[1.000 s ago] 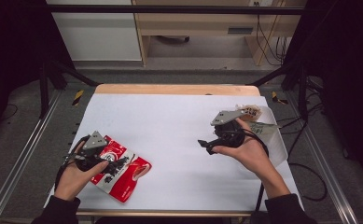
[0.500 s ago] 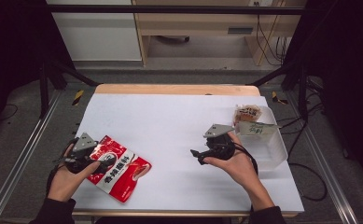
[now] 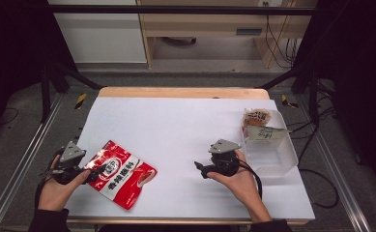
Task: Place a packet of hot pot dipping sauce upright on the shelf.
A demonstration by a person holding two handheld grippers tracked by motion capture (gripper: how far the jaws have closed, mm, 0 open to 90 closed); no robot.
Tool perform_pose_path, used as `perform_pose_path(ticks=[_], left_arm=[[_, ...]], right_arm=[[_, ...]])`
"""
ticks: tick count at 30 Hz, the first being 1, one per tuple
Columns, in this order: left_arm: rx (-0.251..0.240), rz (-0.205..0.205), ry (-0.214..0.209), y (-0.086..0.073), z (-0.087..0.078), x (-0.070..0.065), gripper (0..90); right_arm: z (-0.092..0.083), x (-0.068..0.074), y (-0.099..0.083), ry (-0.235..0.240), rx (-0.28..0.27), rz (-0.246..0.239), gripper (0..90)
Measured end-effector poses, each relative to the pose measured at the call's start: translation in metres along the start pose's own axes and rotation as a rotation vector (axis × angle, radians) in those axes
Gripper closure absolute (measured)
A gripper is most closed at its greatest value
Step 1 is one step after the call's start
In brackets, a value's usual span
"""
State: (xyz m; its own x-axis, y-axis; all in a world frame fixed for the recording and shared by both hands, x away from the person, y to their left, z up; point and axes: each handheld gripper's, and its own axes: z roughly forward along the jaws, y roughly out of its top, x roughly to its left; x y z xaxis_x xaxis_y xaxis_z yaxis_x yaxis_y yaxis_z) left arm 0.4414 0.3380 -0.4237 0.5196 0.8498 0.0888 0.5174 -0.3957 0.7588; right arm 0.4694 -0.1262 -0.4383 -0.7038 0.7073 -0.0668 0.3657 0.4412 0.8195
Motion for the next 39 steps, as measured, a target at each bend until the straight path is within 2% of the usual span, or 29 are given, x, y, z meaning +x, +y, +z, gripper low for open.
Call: perform_pose_path(ticks=[2,12,17,22,33,36,39], left_arm=[[-0.002,-0.011,0.007,-0.004,-0.001,0.003,8.7],[0.034,-0.034,0.019,-0.023,0.002,0.012,10.2],[0.033,-0.070,0.031,-0.033,-0.001,0.019,13.0],[0.056,-0.098,0.030,-0.042,0.000,0.025,16.8],[0.094,-0.118,0.013,-0.048,0.006,0.025,18.1],[0.120,-0.109,0.010,-0.049,0.008,0.025,17.9],[0.121,-0.122,0.002,-0.050,0.010,0.026,17.6]], right_arm=[[-0.001,0.001,-0.003,0.000,-0.004,0.014,15.7],[0.002,0.004,-0.013,-0.025,0.033,0.009,15.6],[0.003,0.005,-0.015,-0.030,0.047,0.000,15.6],[0.003,0.006,-0.015,-0.027,0.053,-0.002,15.6],[0.005,0.007,-0.016,-0.026,0.067,-0.005,15.7],[0.005,0.008,-0.016,-0.026,0.073,-0.007,15.7],[0.006,0.008,-0.016,-0.021,0.073,-0.012,15.7]])
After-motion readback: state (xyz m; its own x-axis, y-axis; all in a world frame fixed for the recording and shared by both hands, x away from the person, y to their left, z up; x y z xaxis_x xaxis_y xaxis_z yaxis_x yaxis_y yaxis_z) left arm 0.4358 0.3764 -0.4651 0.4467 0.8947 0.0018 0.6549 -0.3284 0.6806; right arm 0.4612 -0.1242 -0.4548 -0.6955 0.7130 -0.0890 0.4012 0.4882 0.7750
